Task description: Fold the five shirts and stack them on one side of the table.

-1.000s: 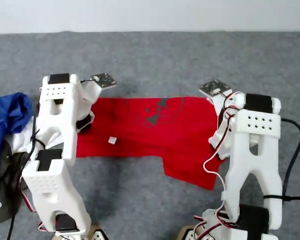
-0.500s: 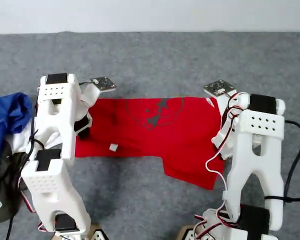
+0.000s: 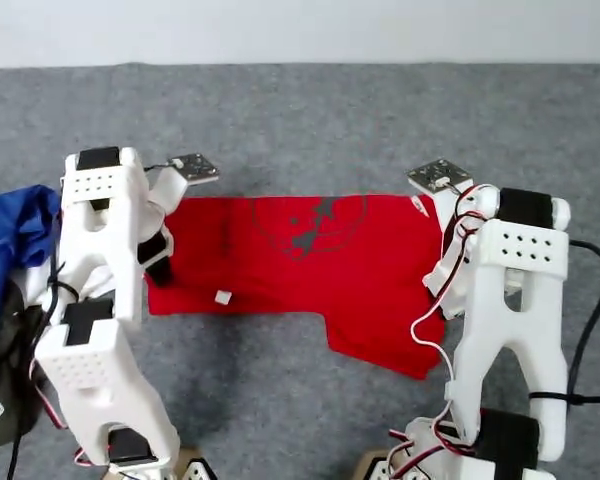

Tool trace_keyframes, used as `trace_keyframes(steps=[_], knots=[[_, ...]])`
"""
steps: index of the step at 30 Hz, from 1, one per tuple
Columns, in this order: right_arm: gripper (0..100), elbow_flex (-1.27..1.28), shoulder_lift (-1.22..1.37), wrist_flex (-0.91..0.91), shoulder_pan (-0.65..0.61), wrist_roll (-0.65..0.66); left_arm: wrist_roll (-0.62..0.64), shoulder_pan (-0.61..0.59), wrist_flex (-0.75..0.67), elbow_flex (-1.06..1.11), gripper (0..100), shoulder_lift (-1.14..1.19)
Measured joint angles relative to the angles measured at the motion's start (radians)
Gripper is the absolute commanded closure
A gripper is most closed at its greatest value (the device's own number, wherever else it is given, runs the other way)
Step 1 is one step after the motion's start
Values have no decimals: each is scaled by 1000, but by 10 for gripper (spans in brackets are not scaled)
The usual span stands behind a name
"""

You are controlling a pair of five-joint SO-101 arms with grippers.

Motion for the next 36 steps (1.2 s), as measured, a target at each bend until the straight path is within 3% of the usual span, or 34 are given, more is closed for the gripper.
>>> trace_keyframes(steps=[14,18,20,25,31,36], knots=[[764,0,0,-2,0,0,12,0,6,72,822,-207],[785,2,0,-31,0,-12,26,0,5,72,922,-238],[835,2,0,-94,0,-58,89,0,-15,72,990,-238],[993,2,0,-334,-2,-244,236,48,-38,72,994,-262],[978,2,35,-566,-61,-281,439,110,-38,72,994,-434],[978,-6,133,-563,-69,-287,565,195,-38,75,994,-571]])
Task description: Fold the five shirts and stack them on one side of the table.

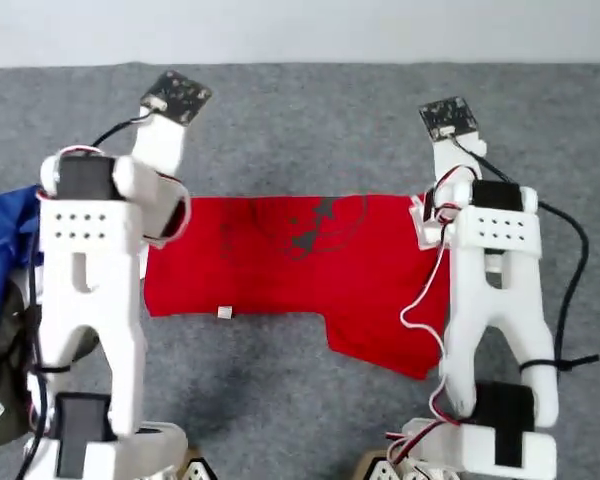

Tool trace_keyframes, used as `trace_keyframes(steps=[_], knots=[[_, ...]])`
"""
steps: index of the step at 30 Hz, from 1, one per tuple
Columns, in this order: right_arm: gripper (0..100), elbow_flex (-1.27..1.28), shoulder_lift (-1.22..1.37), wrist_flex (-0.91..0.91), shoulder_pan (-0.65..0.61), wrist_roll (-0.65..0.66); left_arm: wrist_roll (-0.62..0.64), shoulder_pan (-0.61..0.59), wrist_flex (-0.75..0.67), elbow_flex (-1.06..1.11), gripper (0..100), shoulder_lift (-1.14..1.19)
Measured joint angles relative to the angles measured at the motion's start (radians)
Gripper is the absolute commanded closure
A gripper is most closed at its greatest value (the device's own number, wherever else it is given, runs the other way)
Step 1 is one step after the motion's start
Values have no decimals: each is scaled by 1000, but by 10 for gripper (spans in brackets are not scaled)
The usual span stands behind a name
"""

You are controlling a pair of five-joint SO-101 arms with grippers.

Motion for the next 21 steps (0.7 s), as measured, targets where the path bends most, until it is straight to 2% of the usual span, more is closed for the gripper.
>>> trace_keyframes(steps=[7,11,18,21], knots=[[978,-172,-32,233,37,0,52,238,0,0,987,-31],[976,-253,-130,334,129,0,54,379,0,0,890,-28],[974,-276,-330,427,247,8,54,529,0,0,852,158],[974,-276,-390,457,270,21,54,605,-48,0,852,250]])
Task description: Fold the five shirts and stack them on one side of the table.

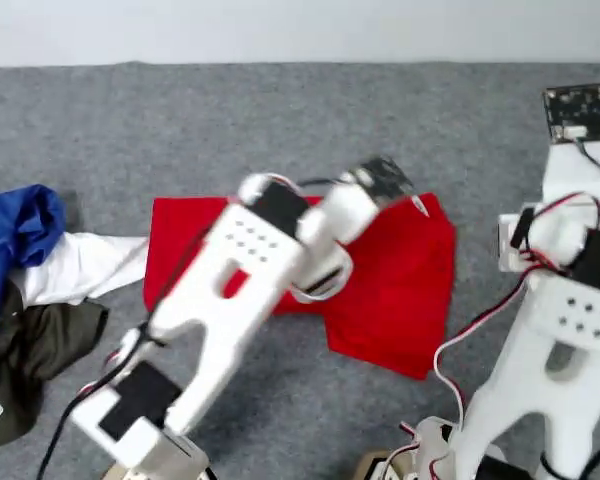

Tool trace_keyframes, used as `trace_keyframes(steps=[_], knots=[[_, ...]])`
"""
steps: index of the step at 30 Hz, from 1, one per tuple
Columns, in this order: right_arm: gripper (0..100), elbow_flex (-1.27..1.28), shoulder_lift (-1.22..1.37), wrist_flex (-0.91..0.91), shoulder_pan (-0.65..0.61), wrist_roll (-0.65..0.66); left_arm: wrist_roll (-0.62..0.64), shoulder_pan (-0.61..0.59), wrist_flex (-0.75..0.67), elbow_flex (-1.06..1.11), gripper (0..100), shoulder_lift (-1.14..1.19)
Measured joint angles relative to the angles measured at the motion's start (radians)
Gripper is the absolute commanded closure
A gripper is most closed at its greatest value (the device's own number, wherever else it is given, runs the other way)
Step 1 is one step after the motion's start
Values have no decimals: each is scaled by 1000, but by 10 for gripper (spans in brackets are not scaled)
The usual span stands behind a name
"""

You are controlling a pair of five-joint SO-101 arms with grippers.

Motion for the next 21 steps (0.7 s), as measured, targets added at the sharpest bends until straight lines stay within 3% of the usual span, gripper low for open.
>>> trace_keyframes(steps=[4,11,21], knots=[[974,0,-49,32,32,2,3,75,-114,0,852,106],[974,0,-71,66,98,6,3,84,-258,0,855,327],[973,0,-71,75,110,8,5,84,-288,-26,888,436]])
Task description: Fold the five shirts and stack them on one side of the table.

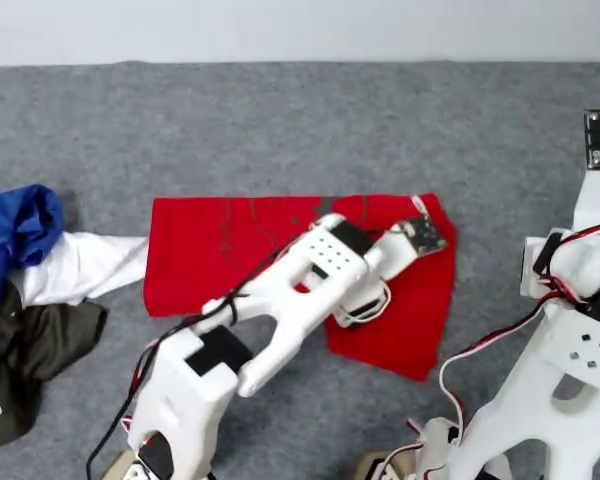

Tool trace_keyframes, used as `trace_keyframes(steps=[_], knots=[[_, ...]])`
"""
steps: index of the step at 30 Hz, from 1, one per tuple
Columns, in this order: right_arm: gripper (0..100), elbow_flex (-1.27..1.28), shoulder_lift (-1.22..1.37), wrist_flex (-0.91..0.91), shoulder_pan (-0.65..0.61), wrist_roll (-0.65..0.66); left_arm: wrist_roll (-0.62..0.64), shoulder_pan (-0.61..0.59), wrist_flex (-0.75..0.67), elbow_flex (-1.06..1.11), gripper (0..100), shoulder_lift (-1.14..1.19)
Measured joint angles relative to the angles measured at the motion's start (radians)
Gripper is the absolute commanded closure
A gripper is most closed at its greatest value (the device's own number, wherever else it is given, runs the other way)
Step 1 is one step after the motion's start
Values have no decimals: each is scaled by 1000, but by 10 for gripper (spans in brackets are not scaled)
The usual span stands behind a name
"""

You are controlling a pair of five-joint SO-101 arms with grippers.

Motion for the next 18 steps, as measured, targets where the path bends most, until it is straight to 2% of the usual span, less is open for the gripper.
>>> trace_keyframes(steps=[5,12,18], knots=[[973,0,0,0,2,0,-2,8,109,-66,898,-40],[973,0,0,0,2,0,-2,89,206,-80,891,-107],[973,0,0,0,2,0,-2,140,212,-84,814,-49]])
